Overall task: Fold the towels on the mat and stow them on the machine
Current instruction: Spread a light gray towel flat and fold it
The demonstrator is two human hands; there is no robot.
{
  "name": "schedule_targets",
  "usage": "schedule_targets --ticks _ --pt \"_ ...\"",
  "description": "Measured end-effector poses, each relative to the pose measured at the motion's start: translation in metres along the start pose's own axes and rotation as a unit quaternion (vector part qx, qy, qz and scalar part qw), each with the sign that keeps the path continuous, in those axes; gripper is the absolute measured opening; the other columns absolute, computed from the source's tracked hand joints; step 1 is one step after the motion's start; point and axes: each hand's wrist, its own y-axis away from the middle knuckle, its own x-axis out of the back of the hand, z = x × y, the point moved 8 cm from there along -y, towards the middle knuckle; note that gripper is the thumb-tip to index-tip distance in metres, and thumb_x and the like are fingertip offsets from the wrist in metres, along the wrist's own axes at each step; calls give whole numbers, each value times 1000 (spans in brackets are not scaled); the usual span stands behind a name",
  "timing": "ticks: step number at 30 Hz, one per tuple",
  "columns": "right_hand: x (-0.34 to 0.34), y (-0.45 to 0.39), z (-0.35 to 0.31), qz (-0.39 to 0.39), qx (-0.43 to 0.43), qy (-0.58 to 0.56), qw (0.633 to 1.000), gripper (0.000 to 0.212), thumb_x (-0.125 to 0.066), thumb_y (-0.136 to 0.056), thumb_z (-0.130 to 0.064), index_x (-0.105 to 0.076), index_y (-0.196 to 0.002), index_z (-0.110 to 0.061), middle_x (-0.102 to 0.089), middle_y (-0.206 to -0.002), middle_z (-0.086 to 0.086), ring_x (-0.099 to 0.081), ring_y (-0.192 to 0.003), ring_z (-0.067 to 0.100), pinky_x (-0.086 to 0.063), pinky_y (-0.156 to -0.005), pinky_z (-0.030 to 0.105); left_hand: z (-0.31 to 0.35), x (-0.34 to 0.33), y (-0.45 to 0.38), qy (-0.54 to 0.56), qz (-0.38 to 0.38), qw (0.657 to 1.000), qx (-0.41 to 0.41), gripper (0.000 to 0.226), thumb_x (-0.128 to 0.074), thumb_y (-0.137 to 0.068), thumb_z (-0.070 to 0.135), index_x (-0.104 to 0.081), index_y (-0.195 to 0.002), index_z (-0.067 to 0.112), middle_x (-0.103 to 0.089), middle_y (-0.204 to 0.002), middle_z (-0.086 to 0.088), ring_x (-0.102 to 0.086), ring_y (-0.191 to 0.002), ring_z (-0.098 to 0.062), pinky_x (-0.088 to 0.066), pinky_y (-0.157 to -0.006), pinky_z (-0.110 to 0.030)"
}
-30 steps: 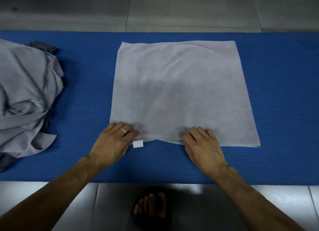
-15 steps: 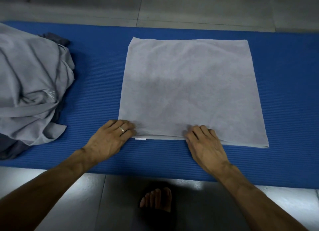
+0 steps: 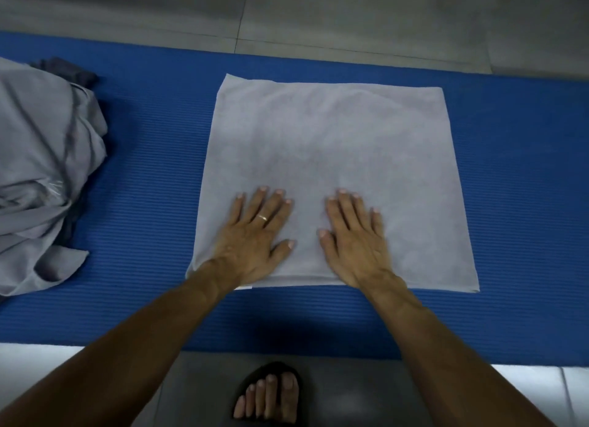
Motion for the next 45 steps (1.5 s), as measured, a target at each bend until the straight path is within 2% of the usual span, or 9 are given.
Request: schedule_targets --ticks 3,8,13,20,25,30,36,42,45 --pt "-3 37 70 -49 -94 32 994 70 -2 -92 -62 1 -155 -31 8 -163 -5 7 -150 19 1 -120 50 -5 0 10 -5 22 1000 -3 79 -17 -90 68 -9 -154 22 -7 -162 -3 1 -149 -28 -1 -118 -56" --pt "33 14 86 50 -137 -15 989 66 -21 -96 -48 -32 -150 -12 -29 -157 14 -29 -144 33 -27 -113 54 15 34 -35 69 126 989 -23 66 -45 -83 53 -55 -131 9 -48 -139 -13 -35 -136 -35 -18 -114 -59" --pt "21 -58 70 16 -68 -34 997 70 -10 -94 -52 -15 -155 -17 -8 -163 3 -7 -150 20 -5 -121 42 45 42 -121 59 64 996 -32 72 -21 -90 55 -30 -150 17 -25 -158 -7 -15 -147 -33 -8 -115 -56" --pt "35 38 194 18 -270 62 961 74 -6 -96 -53 -18 -154 -8 -13 -162 11 -5 -150 28 -6 -119 58 40 32 -127 16 56 998 -7 74 -12 -91 65 3 -154 27 6 -162 1 12 -148 -27 7 -118 -53" --pt "16 12 95 28 -139 -8 990 74 -19 -97 -55 -13 -155 -9 -6 -163 8 -3 -151 24 -4 -121 48 40 31 -124 10 55 998 -14 85 -11 -86 74 2 -154 26 6 -163 0 13 -148 -27 7 -117 -53" --pt "19 78 158 -10 -206 58 977 76 -19 -96 -60 -23 -153 -9 -19 -161 7 -18 -148 25 -16 -118 53 40 32 -126 8 41 999 -16 88 -8 -82 75 1 -154 25 5 -163 0 12 -148 -28 7 -117 -53" --pt "54 -44 125 43 -132 -10 990 62 -20 -95 -41 -41 -143 -8 -35 -153 12 -30 -143 29 -22 -117 50 41 55 -152 93 130 987 -18 72 -35 -83 58 -46 -137 11 -37 -149 -12 -22 -143 -34 -13 -115 -57" --pt "46 -184 92 -13 10 8 1000 58 -26 -103 -45 -14 -155 -23 -4 -164 0 0 -151 19 -2 -122 44 0 83 -247 57 131 988 64 64 -30 -98 45 -15 -153 16 -11 -161 -9 1 -148 -33 -2 -119 -54" --pt "46 -211 151 -45 -44 55 997 62 -15 -99 -57 2 -155 -35 11 -163 -7 13 -149 14 6 -121 46 -11 68 -259 42 92 991 92 75 -16 -92 62 -4 -154 22 -2 -162 -9 7 -146 -42 2 -116 -61"
